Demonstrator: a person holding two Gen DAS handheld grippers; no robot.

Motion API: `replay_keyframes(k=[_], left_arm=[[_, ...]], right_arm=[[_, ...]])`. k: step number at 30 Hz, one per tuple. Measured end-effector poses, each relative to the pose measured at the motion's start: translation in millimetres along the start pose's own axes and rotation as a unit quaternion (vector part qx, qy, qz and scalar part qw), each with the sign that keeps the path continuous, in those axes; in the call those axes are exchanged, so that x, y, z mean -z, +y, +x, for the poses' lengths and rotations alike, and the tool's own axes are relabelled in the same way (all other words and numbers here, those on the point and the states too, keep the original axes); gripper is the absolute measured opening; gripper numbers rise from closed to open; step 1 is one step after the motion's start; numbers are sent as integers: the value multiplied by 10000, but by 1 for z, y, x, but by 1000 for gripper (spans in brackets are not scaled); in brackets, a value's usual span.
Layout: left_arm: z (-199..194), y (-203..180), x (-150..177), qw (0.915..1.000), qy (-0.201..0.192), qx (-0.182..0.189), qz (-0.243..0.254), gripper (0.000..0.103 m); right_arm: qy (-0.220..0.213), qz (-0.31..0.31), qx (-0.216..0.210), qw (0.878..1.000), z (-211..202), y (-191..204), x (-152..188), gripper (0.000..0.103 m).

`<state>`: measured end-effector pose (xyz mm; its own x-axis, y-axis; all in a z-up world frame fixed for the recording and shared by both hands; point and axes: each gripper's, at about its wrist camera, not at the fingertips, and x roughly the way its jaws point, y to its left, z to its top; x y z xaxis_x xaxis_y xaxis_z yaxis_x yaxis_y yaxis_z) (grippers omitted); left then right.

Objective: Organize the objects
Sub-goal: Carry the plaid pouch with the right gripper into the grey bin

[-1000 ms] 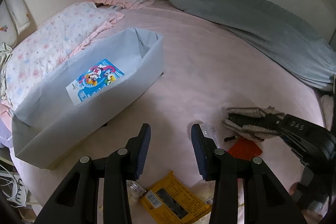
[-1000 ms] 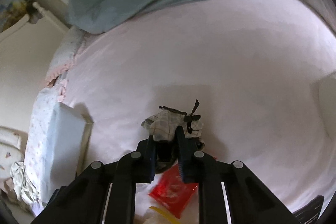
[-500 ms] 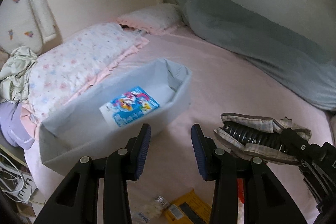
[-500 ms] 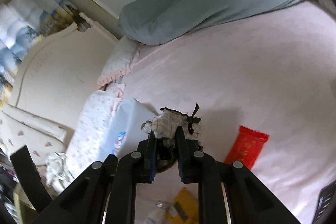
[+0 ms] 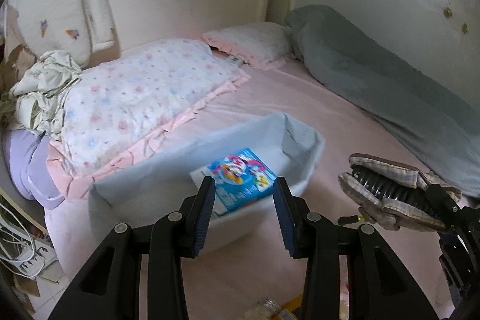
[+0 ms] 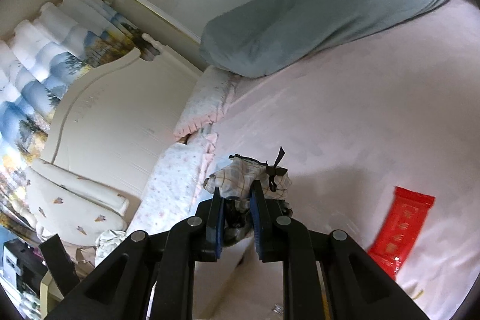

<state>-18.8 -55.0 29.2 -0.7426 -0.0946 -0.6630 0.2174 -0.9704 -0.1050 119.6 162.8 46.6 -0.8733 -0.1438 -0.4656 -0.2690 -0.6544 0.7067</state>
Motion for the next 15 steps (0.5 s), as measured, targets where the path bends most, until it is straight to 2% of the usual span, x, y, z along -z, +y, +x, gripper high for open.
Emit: replay_keyframes(k=[3,9,15], left_arm=[[2,15,-5,9998,-56,-70,-160,40],[14,48,-12,9981,-47,-450,-418,40],[28,86,-14,9942,130,-510,-936,40]], right_arm=[[21,-68,-48,10000,10,7,0,16],[10,-495,41,9988,30,32,1,16],[129,-779,-20,9969,58,58,7,16]])
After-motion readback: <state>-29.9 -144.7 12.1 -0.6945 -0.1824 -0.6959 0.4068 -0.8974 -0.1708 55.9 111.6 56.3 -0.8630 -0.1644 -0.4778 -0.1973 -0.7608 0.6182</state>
